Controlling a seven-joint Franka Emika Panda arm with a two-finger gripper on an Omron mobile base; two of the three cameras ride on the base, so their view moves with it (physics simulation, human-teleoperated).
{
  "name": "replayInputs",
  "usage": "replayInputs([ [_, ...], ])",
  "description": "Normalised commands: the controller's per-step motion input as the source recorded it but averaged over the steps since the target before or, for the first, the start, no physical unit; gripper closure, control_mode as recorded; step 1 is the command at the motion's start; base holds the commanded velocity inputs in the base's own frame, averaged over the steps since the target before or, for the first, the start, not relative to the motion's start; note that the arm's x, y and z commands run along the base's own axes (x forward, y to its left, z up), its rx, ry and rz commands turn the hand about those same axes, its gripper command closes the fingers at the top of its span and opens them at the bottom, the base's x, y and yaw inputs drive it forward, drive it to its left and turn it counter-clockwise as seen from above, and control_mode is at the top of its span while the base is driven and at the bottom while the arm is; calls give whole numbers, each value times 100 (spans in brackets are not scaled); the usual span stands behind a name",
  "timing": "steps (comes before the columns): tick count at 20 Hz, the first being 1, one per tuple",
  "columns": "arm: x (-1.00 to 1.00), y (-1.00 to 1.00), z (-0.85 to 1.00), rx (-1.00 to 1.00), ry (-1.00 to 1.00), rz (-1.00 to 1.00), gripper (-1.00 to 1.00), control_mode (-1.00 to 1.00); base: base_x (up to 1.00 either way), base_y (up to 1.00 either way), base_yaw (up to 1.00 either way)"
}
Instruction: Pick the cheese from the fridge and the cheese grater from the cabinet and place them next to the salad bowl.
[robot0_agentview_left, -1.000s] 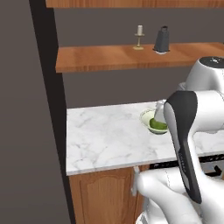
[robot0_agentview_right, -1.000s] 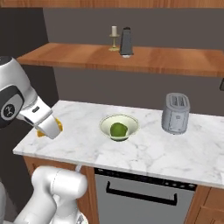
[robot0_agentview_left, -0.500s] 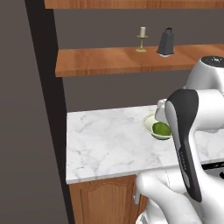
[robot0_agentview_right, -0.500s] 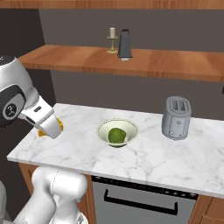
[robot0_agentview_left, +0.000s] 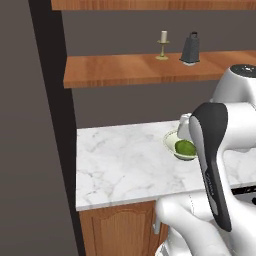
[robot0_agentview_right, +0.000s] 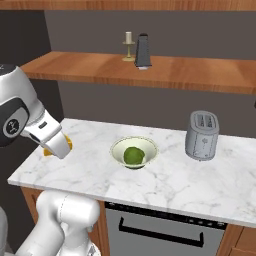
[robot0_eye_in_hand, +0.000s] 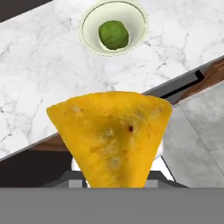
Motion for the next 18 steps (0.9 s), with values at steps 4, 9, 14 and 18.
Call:
replayInputs([
  [4, 16, 5, -29, 0, -8, -1, 100, -100, 0, 0, 0],
  [9, 53, 55, -56, -3, -3, -33, 100, -100, 0, 0, 0],
  [14, 49, 75, -35, -7, 1, -46, 100, -100, 0, 0, 0],
  [18, 69, 4, -39, 0, 28, -40, 100, -100, 0, 0, 0],
])
